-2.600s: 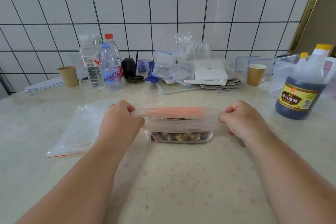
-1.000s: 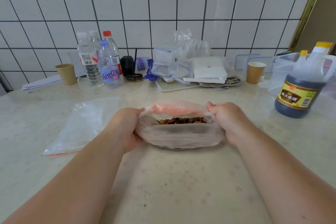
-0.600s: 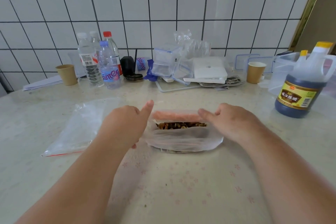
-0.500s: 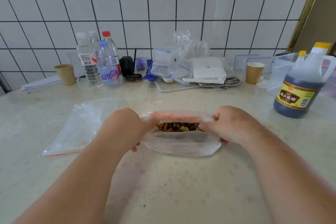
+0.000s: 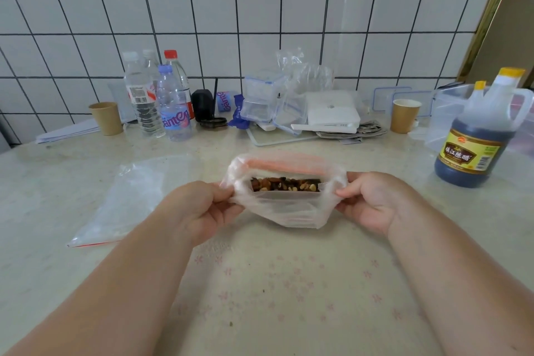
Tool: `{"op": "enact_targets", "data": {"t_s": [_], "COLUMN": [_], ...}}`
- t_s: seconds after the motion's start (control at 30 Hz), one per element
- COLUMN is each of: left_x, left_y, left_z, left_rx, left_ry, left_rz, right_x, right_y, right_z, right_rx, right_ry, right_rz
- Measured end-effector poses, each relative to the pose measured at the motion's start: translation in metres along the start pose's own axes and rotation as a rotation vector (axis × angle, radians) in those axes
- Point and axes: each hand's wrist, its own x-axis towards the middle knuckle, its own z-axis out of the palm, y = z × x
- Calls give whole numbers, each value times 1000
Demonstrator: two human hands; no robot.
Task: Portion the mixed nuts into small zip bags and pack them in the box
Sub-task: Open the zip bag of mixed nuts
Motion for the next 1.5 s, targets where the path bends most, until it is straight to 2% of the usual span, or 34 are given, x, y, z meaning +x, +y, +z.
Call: {"op": "enact_targets", "data": {"t_s": [0.1, 0.17, 0.27, 0.3, 0.37, 0.43, 0.53, 0.7, 0.8, 0.97, 1.07, 1.1, 1.23, 1.3, 1.4, 1.5], "left_x": [2, 4, 6, 4, 0, -3, -1, 2, 2, 4, 10, 11, -3, -7, -7, -9], "left_y": [-1, -3, -4, -5, -7, -11, -15, -16, -12, -9, -13, -13, -11, -9, -6, -5], "left_z": [-2, -4, -7, -7, -5, -2, 0, 6, 2, -2, -5, -7, -3, -1, 1, 5], "left_rx": [-54, 161, 647, 733, 758, 729, 628, 227, 95, -56, 71, 197, 942, 1110, 1192, 1228], "left_ry": [30, 65, 151, 152, 89, 29, 14, 13, -51, -85, -38, -1, 199, 241, 303, 356], "left_rz": [-30, 46, 257, 276, 234, 177, 141, 14, -62, -75, -44, -3, 257, 291, 364, 490], "right_x": [1, 1, -1, -3, -6, -10, -13, -16, -14, -6, -3, -3, -15, -25, -27, -25], "right_y": [-1, -1, 0, 0, 1, 3, 0, -7, -6, -1, 2, 2, 0, -6, -13, -15], "right_z": [-1, -2, -4, -4, -2, 1, 4, 3, -1, 0, 3, 2, 0, 3, 2, 3], "right_rx": [-156, -335, -637, -732, -803, -758, -566, -218, -53, 168, -42, -189, -962, -1238, -1260, -1233], "right_ry": [75, 89, 94, 102, 80, 18, -71, -170, -131, -6, 33, 50, 182, 191, 151, 238], "right_rz": [-60, -104, -149, -152, -109, -67, -61, 54, 140, 129, 49, 5, -141, -117, -103, -214]}}
